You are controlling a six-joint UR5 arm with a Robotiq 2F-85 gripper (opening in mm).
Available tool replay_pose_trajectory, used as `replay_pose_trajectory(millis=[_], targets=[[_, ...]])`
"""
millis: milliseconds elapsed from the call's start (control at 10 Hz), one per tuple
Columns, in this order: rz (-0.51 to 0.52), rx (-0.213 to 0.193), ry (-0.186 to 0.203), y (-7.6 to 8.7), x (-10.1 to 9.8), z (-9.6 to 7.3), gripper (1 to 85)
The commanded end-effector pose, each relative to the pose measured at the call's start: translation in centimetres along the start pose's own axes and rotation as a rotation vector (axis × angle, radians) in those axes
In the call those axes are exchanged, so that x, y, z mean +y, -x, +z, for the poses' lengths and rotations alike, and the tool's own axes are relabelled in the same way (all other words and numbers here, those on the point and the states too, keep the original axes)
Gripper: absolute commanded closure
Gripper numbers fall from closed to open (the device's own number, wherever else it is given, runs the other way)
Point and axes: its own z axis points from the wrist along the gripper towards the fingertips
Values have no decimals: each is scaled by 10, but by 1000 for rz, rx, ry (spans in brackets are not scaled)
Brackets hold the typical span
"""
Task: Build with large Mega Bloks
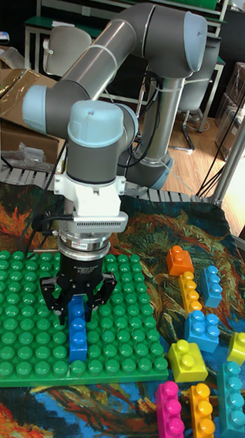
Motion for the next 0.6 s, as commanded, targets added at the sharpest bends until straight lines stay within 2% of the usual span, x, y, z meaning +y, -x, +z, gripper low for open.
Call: replay_pose_trajectory(millis=[0,100,200,300,500], targets=[[4,10,9,2,3,-19,483],[19,12,8,4,3,-22,577],[43,23,1,4,2,-22,787],[51,24,4,5,4,-21,833],[61,14,26,10,9,-16,843]])
